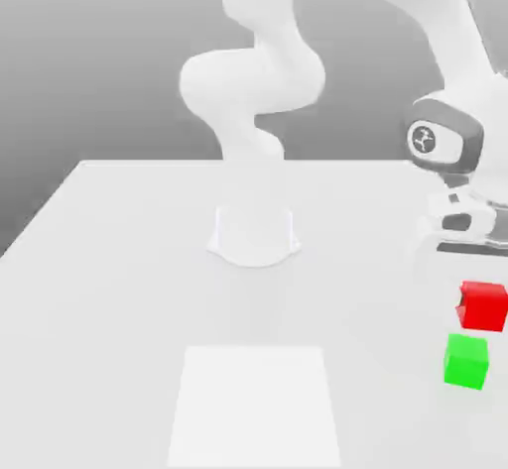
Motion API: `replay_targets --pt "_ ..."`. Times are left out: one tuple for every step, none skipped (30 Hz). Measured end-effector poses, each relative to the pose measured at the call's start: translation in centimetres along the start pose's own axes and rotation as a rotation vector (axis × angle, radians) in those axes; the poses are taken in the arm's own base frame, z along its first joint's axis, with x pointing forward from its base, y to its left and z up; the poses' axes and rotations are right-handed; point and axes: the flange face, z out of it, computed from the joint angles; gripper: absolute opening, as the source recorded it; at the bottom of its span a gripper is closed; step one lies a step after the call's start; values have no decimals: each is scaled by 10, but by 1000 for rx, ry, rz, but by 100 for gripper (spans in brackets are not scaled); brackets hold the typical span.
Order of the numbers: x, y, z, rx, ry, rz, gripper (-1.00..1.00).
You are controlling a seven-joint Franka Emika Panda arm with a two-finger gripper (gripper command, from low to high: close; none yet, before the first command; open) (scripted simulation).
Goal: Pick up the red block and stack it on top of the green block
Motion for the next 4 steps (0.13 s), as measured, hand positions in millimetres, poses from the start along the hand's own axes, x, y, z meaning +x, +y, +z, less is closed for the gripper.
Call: replay_targets --pt "0 1 10 -1 -1 -1 100" --pt "0 1 10 -1 -1 -1 100" --pt "0 1 10 -1 -1 -1 100" --pt "0 1 10 -1 -1 -1 100"
